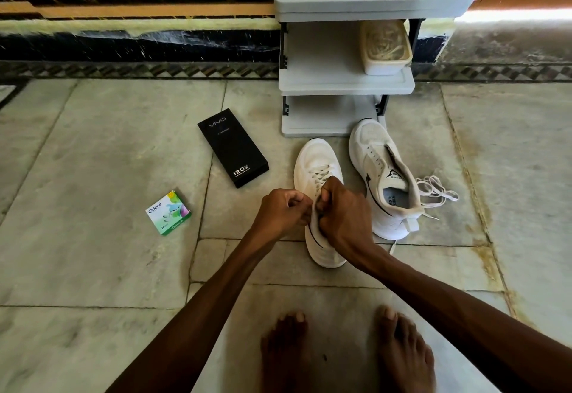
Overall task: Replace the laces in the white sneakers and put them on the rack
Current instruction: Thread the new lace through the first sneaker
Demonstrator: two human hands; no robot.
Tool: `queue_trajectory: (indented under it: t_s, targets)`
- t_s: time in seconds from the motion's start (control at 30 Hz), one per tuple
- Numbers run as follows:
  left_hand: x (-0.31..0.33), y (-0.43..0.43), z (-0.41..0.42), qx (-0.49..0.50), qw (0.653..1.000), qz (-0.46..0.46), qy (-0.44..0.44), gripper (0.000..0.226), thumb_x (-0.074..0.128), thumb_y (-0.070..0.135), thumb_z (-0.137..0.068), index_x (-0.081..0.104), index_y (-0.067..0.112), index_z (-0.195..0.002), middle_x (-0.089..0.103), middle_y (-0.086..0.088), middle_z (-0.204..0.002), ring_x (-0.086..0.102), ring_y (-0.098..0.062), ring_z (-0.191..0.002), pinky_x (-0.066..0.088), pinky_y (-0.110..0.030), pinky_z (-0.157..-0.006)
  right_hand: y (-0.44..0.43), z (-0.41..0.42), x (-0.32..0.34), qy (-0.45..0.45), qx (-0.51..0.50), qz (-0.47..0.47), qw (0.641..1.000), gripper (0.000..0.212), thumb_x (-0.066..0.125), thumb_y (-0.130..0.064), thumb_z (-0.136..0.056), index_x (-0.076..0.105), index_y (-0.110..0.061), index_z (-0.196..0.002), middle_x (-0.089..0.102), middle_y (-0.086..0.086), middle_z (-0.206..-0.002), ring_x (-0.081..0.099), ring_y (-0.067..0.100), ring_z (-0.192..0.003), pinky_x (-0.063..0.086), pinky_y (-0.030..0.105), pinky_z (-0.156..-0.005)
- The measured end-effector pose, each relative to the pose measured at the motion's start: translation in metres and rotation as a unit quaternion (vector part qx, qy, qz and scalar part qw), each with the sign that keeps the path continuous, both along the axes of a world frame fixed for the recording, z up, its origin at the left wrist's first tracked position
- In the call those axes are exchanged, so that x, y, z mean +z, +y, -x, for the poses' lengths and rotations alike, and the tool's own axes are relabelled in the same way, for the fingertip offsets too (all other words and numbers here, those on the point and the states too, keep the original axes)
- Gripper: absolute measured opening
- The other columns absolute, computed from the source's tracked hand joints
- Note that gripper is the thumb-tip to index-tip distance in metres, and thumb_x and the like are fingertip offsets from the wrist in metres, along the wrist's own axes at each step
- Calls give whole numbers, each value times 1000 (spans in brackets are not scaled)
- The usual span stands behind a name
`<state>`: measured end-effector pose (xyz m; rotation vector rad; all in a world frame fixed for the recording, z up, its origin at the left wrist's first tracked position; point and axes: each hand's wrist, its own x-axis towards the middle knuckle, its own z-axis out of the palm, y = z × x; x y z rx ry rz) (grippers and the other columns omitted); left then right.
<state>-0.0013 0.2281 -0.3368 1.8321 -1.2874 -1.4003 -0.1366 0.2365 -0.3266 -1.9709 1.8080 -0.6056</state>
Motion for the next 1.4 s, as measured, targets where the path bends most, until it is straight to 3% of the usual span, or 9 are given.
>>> queue_trajectory:
  t_s: [0.23,0.43,0.7,0.8,1.0,1.27,1.4]
  targets:
    - [2,-8,0,-40,999,-14,3,12,62,13,-93,72,8,-100,73,-7,-86,71,-16,-75,58,-23,-73,-1,-1,2,62,0,-15,998,21,56,-8,-85,39,-19,-84,52,2,-68,44,23,-60,30,30,-58]
    - [-1,-5,-3,-45,999,21,-12,10,69,16,-89,73,8,-95,73,-5,-82,72,-14,-71,60,-26,-73,-1,1,0,25,-3,6,1000,27,59,-1,-79,39,-19,-78,46,0,-61,38,22,-54,14,23,-49]
    - [-1,-11,-4,-71,997,29,-27,5,68,6,-88,72,9,-85,72,-8,-80,72,-15,-67,60,-25,-68,3,2,-2,17,23,45,999,26,64,4,-72,46,-15,-73,58,6,-62,39,19,-50,24,25,-51]
    - [-2,-11,-5,-66,997,26,-23,6,71,8,-86,74,6,-91,74,-10,-81,73,-17,-69,60,-26,-70,0,3,-1,7,40,45,998,33,65,4,-69,42,-20,-70,58,6,-63,39,18,-51,15,19,-50]
    - [4,-15,-11,-72,997,-9,39,7,71,-2,-83,73,4,-80,72,-11,-73,72,-14,-64,56,-19,-61,-3,9,-2,-42,33,21,998,37,60,8,-62,41,-24,-65,47,-9,-56,42,17,-50,20,19,-49]
    - [4,-13,-19,-60,992,-41,104,3,69,-4,-85,71,-2,-86,71,-14,-77,72,-16,-69,57,-21,-63,-5,12,-3,-6,53,-19,998,30,62,2,-67,55,-27,-72,66,-4,-67,59,19,-61,41,28,-56]
    - [8,-15,-20,-63,991,-52,108,4,69,-2,-85,72,0,-87,73,-14,-81,73,-17,-71,58,-22,-65,-6,13,0,45,95,-22,994,27,66,-2,-69,61,-23,-85,68,-2,-75,61,23,-67,31,27,-57]
